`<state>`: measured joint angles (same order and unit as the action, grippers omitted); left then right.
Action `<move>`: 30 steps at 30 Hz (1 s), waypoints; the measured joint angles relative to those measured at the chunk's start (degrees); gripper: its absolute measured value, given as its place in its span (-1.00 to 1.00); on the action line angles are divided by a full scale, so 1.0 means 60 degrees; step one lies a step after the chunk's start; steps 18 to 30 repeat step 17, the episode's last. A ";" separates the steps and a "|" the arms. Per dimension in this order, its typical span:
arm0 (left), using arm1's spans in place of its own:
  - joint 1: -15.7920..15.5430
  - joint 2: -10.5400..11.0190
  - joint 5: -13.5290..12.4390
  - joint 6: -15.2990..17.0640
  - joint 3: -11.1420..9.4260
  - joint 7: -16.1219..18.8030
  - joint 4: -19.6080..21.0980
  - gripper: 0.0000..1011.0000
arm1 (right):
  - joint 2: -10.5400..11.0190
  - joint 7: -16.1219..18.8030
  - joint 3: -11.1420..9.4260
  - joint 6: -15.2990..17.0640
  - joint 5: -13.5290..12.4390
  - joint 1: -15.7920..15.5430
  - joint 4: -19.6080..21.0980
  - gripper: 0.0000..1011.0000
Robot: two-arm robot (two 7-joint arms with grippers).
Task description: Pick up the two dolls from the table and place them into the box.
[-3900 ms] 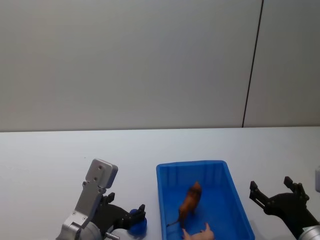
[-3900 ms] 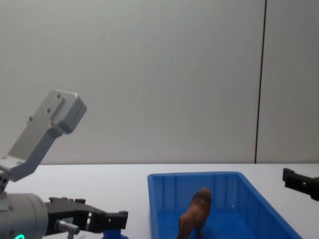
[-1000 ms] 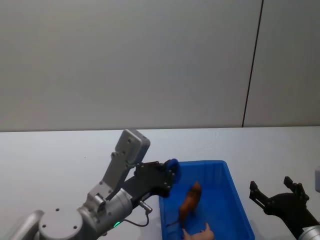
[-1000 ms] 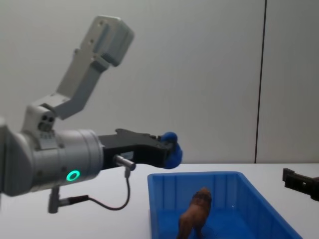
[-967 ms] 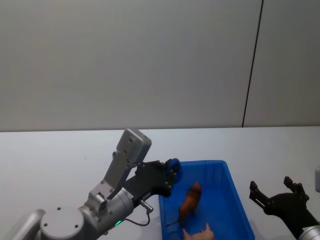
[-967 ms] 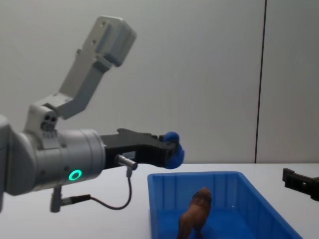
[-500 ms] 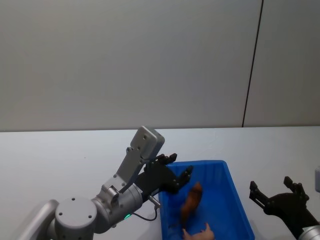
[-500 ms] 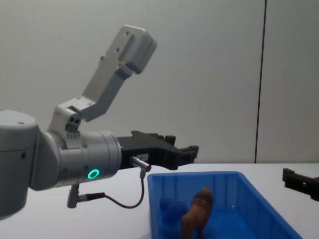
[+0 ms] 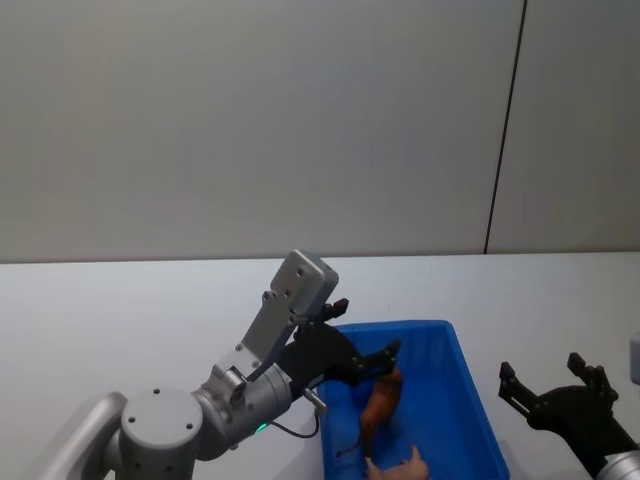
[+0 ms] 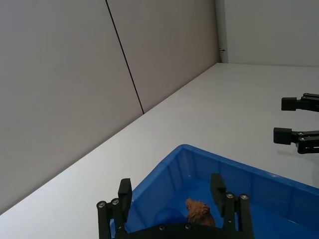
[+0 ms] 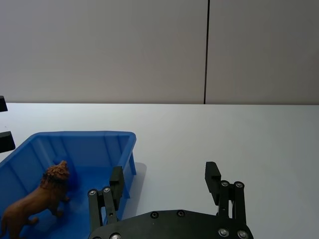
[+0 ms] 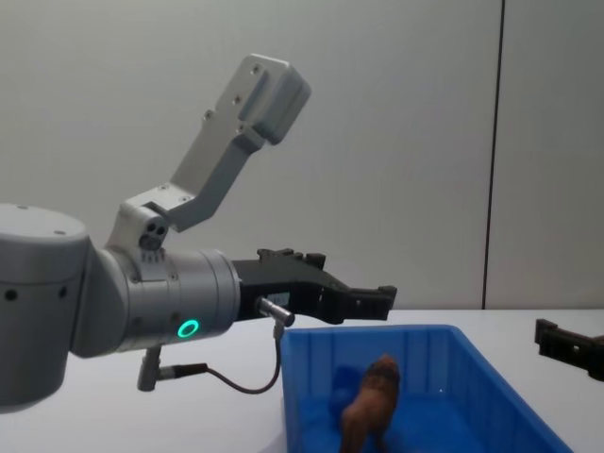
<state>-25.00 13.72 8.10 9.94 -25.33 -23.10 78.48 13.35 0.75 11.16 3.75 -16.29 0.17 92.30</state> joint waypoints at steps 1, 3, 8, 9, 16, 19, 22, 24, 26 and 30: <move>-0.0010 -0.0009 -0.0010 -0.0002 -0.0002 -0.0005 -0.0018 0.98 | 0.0000 0.0001 0.0000 0.0000 0.0000 0.0000 0.0000 0.98; -0.0020 -0.0016 -0.0024 -0.0003 -0.0004 -0.0010 -0.0033 0.98 | 0.0000 0.0001 0.0000 0.0000 0.0000 0.0000 0.0000 0.98; -0.0049 -0.0039 -0.0053 -0.0010 -0.0010 -0.0022 -0.0075 0.98 | 0.0000 0.0000 0.0000 0.0000 0.0000 0.0000 0.0000 0.98; -0.0052 -0.0041 -0.0055 -0.0011 -0.0012 -0.0024 -0.0080 0.98 | -0.0001 0.0001 -0.0001 0.0000 0.0000 0.0000 0.0000 0.98; -0.0072 -0.0056 -0.0070 -0.0012 -0.0018 -0.0033 -0.0110 0.98 | 0.0000 0.0001 0.0000 0.0000 0.0000 0.0000 0.0000 0.98; -0.0075 -0.0058 -0.0073 -0.0012 -0.0019 -0.0035 -0.0115 0.98 | 0.0000 0.0001 -0.0001 0.0000 0.0000 0.0000 0.0000 0.98; -0.0075 -0.0058 -0.0073 -0.0012 -0.0019 -0.0035 -0.0115 0.98 | 0.0000 0.0001 -0.0001 0.0000 0.0000 0.0000 0.0000 0.98; -0.0075 -0.0058 -0.0073 -0.0012 -0.0019 -0.0035 -0.0115 0.98 | 0.0000 0.0001 -0.0001 0.0000 0.0000 0.0000 0.0000 0.98; -0.0075 -0.0058 -0.0073 -0.0012 -0.0019 -0.0035 -0.0115 0.98 | 0.0000 0.0001 -0.0001 0.0000 0.0000 0.0000 0.0000 0.98; -0.0075 -0.0058 -0.0073 -0.0012 -0.0019 -0.0035 -0.0115 0.98 | 0.0000 0.0001 -0.0001 0.0000 0.0000 0.0000 0.0000 0.98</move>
